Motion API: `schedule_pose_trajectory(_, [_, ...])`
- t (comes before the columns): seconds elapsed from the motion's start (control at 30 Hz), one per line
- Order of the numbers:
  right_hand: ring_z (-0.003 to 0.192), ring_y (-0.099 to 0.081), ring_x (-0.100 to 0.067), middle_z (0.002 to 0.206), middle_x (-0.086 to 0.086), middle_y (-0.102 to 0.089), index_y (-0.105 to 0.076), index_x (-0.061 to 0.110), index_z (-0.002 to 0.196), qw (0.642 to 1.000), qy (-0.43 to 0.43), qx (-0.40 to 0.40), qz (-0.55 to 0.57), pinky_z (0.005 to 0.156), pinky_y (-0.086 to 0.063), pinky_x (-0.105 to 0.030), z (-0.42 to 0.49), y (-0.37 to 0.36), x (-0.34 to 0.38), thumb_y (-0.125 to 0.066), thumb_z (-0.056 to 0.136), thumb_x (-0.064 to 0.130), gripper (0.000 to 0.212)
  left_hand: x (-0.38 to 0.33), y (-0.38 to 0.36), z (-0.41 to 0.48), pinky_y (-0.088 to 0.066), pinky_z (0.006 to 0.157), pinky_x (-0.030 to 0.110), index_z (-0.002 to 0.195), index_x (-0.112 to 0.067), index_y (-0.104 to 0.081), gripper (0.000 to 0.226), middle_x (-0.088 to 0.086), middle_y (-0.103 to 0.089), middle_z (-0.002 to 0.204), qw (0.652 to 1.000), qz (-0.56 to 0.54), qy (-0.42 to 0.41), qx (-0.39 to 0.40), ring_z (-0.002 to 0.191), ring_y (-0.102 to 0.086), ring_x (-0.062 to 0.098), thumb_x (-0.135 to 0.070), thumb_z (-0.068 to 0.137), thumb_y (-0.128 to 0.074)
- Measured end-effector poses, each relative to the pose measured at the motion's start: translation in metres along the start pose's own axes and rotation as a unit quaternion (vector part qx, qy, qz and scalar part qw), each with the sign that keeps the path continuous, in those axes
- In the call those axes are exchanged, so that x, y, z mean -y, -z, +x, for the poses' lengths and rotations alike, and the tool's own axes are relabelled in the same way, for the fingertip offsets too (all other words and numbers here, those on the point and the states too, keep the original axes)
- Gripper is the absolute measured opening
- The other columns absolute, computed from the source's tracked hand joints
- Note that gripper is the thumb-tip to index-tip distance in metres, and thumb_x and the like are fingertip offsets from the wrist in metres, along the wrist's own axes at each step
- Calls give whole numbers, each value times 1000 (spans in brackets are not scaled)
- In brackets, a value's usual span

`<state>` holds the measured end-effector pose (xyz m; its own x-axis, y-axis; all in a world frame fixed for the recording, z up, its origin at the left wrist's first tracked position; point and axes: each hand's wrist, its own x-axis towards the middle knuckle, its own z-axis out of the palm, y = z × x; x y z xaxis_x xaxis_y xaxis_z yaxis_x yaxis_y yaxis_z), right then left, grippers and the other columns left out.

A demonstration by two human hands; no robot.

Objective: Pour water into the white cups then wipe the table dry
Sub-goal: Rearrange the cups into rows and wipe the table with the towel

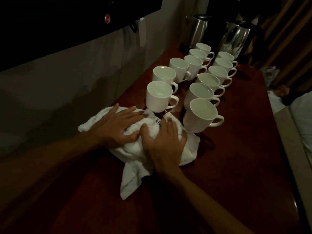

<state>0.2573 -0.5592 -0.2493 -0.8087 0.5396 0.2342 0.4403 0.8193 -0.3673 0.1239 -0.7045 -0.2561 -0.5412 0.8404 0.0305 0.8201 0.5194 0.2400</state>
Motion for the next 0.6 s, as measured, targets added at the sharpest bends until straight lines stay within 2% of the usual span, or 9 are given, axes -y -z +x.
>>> schedule_pose_trajectory(0.13, [147,-25,-12,156,6,-40,-45,26,145,997,-16,13,72,120,-8,-52,2,1,-1,-24,84,75,81,-8,5,-5,6,123,48,150,-50,7,72,-27,5,159,999,23,28,31,147,9,-4,-77,85,-6])
schedule_pose_trajectory(0.27, [136,-41,-8,139,11,-57,-57,31,129,997,12,-2,79,117,-18,-52,0,2,-7,-30,85,75,68,-20,2,-18,7,123,49,148,-51,14,70,-29,9,157,996,31,74,30,146,12,-3,-76,84,2])
schedule_pose_trajectory(0.43, [138,-40,-8,144,9,-55,-57,29,135,993,57,-16,101,119,-16,-42,-12,7,-14,-35,86,72,69,-40,-11,-42,6,122,51,156,-39,3,73,-17,2,165,990,48,133,2,151,9,6,-70,90,-1])
schedule_pose_trajectory(0.6, [136,-43,-8,140,9,-58,-55,28,136,989,79,-13,127,120,-17,-44,-30,15,-19,-36,86,71,68,-57,-15,-62,3,122,55,149,-43,15,76,-17,4,165,988,48,147,-5,152,8,11,-74,80,12])
